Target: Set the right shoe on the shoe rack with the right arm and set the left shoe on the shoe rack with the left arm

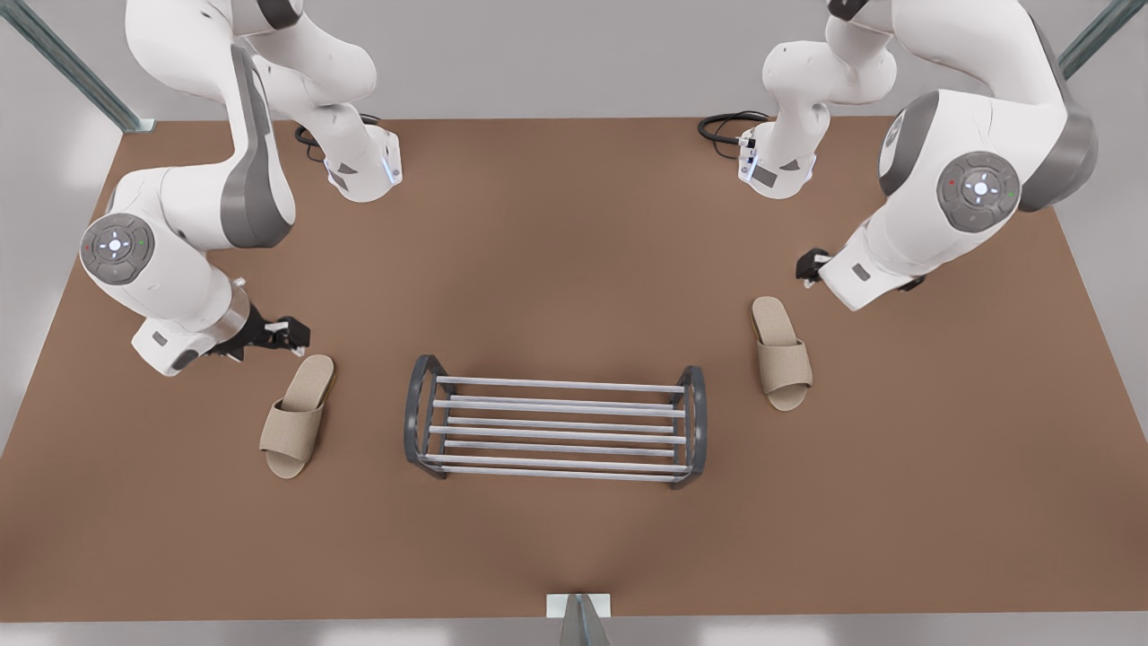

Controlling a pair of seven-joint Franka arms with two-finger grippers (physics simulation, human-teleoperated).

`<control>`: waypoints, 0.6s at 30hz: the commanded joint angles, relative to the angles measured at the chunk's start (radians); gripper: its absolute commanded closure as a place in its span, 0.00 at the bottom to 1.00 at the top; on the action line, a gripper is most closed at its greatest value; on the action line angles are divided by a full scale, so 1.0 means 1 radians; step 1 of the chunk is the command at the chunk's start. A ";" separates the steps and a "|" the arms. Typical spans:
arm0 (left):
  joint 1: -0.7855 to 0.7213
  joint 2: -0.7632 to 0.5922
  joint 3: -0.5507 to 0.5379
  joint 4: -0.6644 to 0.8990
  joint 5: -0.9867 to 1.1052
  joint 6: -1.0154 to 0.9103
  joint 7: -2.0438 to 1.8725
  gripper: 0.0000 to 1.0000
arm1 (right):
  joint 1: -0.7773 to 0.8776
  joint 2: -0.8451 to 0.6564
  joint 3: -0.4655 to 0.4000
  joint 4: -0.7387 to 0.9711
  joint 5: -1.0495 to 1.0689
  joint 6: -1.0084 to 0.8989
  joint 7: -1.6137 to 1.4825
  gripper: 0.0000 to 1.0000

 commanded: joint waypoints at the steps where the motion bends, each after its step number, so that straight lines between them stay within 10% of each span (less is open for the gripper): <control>1: 0.000 -0.003 0.000 0.000 0.002 0.066 -0.043 0.00 | -0.013 0.000 0.000 0.007 0.008 0.035 0.002 0.00; 6: -0.075 -0.081 0.027 -0.031 0.002 0.010 -0.135 0.00 | -0.166 0.057 0.000 0.019 0.002 0.024 -0.194 0.00; 10: -0.485 -0.098 0.034 -0.180 0.101 0.144 -1.468 0.00 | -0.473 0.091 0.125 0.043 0.034 0.001 -0.686 0.00; 13: -0.649 0.043 0.032 -0.190 0.399 0.207 -1.789 0.00 | -1.314 0.423 1.043 0.060 -0.219 0.017 -0.811 0.00; 18: -0.672 -0.055 0.054 -0.676 0.655 0.493 -2.232 0.00 | -1.579 0.928 1.593 -0.059 -0.826 0.047 -0.815 0.00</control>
